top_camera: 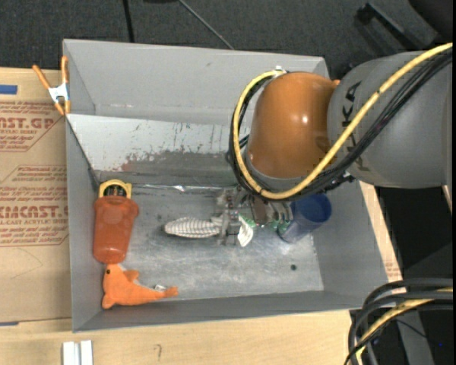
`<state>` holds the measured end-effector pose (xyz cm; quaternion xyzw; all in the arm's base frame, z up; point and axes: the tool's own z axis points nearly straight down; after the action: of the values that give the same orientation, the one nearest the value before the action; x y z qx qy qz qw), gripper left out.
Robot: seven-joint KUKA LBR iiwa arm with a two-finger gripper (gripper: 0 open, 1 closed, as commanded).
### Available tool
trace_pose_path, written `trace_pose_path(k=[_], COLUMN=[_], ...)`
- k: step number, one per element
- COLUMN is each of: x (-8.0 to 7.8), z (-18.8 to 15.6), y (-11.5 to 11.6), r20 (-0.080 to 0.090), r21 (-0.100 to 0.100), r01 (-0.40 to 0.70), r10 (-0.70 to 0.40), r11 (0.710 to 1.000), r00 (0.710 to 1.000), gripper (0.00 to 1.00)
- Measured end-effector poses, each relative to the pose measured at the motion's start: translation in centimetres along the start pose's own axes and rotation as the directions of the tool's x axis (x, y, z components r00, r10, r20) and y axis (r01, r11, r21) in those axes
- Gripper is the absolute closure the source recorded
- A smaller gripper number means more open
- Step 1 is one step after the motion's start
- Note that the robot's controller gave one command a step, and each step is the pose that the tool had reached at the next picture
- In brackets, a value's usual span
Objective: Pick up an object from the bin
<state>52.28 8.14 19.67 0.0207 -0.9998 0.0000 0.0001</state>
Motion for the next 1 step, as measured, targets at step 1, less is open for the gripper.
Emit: trace_pose_path(k=[1], x=[0.0], z=[0.0], y=[0.01], r20=[0.0], r21=[0.0], r01=[0.0], r10=[0.0], r11=[1.0], r00=[1.0], gripper=[1.0])
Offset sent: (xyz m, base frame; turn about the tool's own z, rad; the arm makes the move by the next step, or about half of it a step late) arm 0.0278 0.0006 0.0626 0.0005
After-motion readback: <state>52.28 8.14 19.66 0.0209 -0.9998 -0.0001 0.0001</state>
